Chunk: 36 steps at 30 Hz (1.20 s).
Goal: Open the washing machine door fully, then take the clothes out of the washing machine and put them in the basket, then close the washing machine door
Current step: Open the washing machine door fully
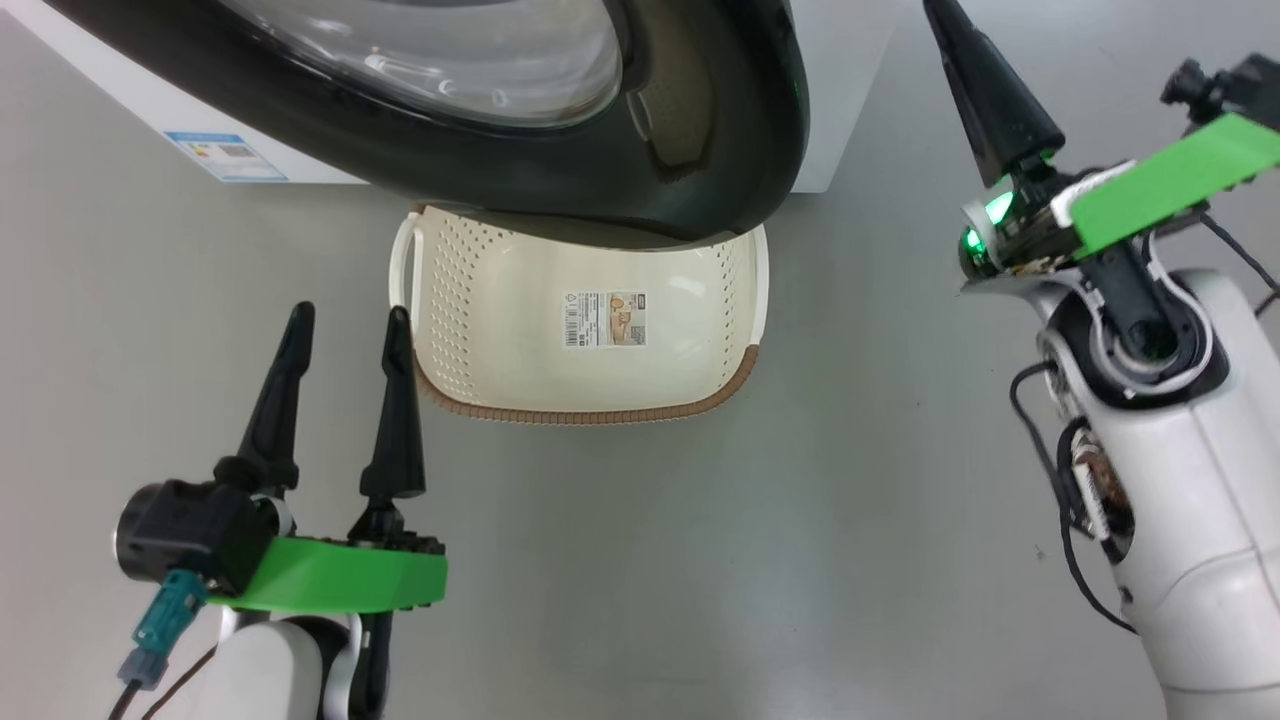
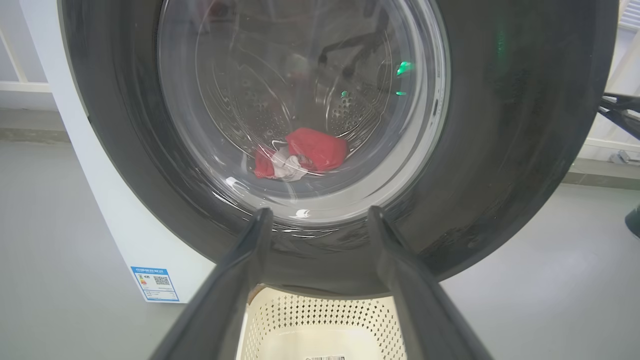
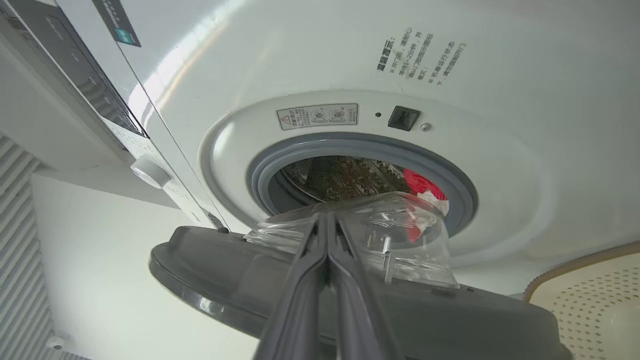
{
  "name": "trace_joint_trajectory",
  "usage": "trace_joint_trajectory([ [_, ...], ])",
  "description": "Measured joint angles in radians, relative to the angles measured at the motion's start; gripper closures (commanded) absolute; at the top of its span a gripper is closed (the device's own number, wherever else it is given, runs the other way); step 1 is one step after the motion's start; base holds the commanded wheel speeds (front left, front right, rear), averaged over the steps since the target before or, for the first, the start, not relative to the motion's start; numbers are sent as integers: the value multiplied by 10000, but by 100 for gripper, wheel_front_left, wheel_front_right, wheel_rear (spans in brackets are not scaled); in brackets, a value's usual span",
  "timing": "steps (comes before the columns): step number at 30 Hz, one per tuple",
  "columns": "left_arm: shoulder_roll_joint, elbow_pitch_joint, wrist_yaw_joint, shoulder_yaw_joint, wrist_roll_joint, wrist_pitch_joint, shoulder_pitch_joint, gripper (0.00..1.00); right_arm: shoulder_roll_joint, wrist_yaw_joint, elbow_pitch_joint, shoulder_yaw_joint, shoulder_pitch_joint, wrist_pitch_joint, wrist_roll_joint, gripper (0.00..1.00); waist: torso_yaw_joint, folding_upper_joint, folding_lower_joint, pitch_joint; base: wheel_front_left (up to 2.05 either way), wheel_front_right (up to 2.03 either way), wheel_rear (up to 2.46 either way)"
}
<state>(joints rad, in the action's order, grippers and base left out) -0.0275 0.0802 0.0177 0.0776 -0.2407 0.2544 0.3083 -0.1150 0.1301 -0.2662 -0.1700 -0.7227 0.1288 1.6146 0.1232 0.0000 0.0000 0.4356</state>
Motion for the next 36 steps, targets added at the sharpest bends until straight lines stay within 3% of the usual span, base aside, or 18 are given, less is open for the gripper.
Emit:
trace_joint_trajectory([
  [7, 0, 33, -8, 138, -86, 0, 8, 0, 98, -2, -1103, 339, -957, 2600, 2008, 100, 88, 0, 0, 76, 0, 0, 0],
  [14, 2, 77, -8, 201, -178, 0, 11, 0, 63, -2, -2414, -144, -2120, 4750, 2332, 100, 116, 0, 0, 210, 0, 0, 0],
  [24, 2, 94, -12, 280, -251, 0, 81, 0, -27, 0, -3676, -460, -3292, 5979, 1960, 100, 354, 0, 0, 437, 0, 0, 0],
  [36, 4, 230, -88, 222, -293, 0, 83, 0, 35, -73, -3720, -454, -3051, 6964, 1948, 100, 403, 0, 0, 151, 0, 0, 0],
])
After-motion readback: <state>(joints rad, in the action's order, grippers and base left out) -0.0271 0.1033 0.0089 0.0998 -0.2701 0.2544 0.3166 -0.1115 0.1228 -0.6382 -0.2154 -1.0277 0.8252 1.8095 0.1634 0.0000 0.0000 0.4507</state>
